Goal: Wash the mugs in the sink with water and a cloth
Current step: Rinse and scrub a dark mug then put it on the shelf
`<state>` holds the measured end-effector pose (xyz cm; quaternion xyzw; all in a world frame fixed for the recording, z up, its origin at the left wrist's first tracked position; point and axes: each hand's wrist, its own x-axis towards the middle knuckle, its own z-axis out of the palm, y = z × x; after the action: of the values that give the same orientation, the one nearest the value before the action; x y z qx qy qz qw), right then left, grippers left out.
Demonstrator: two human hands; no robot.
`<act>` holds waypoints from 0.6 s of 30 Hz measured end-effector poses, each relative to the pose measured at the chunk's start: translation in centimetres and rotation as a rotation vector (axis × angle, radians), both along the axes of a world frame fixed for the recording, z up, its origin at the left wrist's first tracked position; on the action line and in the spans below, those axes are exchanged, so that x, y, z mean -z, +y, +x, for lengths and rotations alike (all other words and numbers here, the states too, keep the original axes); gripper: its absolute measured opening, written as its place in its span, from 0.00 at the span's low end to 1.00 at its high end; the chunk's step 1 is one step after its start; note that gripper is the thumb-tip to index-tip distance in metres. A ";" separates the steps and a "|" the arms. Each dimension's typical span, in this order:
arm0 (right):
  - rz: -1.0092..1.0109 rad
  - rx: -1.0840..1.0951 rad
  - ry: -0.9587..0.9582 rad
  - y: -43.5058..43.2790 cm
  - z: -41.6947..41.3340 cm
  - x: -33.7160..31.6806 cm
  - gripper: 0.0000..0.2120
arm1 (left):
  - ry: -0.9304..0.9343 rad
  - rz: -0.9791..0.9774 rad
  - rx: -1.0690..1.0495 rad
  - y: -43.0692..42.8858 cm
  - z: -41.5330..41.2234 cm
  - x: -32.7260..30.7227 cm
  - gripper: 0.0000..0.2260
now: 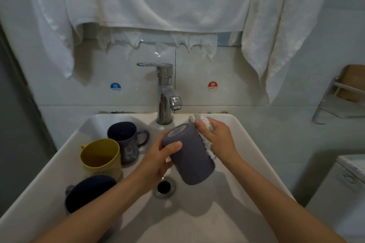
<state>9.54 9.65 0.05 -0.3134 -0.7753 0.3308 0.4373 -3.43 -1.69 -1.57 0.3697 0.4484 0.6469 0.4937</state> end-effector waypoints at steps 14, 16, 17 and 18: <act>0.311 -0.063 -0.092 0.6 1.2 -0.1 0.23 | 0.267 -0.094 -0.147 -0.2 0.2 -0.6 0.25; 0.271 -0.056 -0.134 0.8 1.2 0.0 0.26 | 0.249 -0.101 -0.147 -0.1 0.0 -0.5 0.26; 0.265 -0.034 -0.160 0.9 1.2 0.1 0.26 | 0.252 -0.100 -0.139 -0.2 0.1 -0.5 0.26; 0.277 -0.014 -0.176 1.0 1.2 0.0 0.27 | 0.256 -0.097 -0.126 -0.3 0.2 -0.5 0.25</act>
<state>10.74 10.63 0.02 -0.2727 -0.8509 0.1951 0.4044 -3.22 -1.95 -1.06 0.3961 0.5609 0.6015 0.4083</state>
